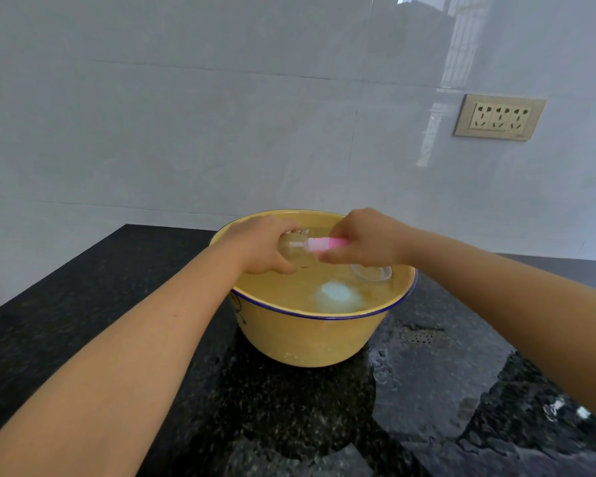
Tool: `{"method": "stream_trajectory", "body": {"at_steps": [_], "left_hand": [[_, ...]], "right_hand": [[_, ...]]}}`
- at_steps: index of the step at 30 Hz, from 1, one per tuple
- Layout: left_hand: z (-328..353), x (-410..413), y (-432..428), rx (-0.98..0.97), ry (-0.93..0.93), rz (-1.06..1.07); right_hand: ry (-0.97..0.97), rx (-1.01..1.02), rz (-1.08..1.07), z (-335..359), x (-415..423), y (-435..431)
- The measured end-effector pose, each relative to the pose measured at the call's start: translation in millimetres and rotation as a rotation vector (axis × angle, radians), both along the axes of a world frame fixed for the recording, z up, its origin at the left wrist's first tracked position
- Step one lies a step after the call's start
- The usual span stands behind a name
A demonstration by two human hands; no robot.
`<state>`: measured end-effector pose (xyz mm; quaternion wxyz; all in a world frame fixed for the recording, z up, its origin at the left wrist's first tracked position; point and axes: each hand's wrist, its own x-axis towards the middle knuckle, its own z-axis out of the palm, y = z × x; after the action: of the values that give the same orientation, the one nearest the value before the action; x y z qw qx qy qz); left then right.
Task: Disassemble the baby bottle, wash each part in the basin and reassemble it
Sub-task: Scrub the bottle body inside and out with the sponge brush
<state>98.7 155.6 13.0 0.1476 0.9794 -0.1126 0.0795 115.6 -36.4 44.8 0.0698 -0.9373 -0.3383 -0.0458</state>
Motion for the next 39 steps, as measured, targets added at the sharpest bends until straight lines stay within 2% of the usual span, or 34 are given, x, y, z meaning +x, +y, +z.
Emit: {"method": "stream_trajectory", "body": {"at_steps": [3,5,9,11,15,18,21,26,30,32,35,37,39], "left_hand": [[-1.5,1.2,0.5,-0.025,0.019,0.002],[-2.2,1.9,0.4,-0.028,0.032,-0.002],[-2.8,1.7,0.5,0.008,0.040,0.012],[-2.9,2.1,1.0,0.062,0.038,0.022],[-4.6,3.0,0.3,0.091,0.040,0.010],[-4.3,3.5,0.5,0.026,0.038,0.019],[-3.3,4.4,1.3,0.001,0.051,0.015],[-3.1,1.9,1.2,0.040,0.046,0.015],[-3.2,0.9,-0.5,0.066,0.030,0.016],[-3.2,0.7,-0.7,0.069,0.049,0.009],[-2.9,1.0,0.0,0.031,0.062,0.012],[-3.0,1.6,-0.1,0.007,0.060,0.009],[-3.3,2.6,0.4,-0.001,0.061,-0.001]], "right_hand": [[0.084,0.189,-0.031,0.2,6.7,-3.7],[0.043,0.215,-0.050,-1.7,10.6,-3.8],[-0.169,-0.048,-0.077,-12.7,7.0,1.6],[-0.185,-0.153,-0.011,-16.1,2.2,2.2],[-0.069,-0.193,0.031,-4.4,-2.6,-3.5],[-0.141,-0.178,-0.010,0.2,0.5,-2.3],[-0.215,-0.068,-0.053,-5.8,2.8,2.7],[0.003,0.072,0.051,-12.4,-2.4,0.6],[0.069,-0.013,0.022,-6.4,-4.6,-8.5],[-0.025,-0.127,-0.022,-4.4,-4.1,-6.7],[-0.282,-0.223,-0.038,-4.0,-1.6,-1.2],[-0.366,-0.179,-0.044,-4.8,-2.0,1.3],[-0.347,-0.094,-0.032,-7.5,-3.9,2.2]]}}
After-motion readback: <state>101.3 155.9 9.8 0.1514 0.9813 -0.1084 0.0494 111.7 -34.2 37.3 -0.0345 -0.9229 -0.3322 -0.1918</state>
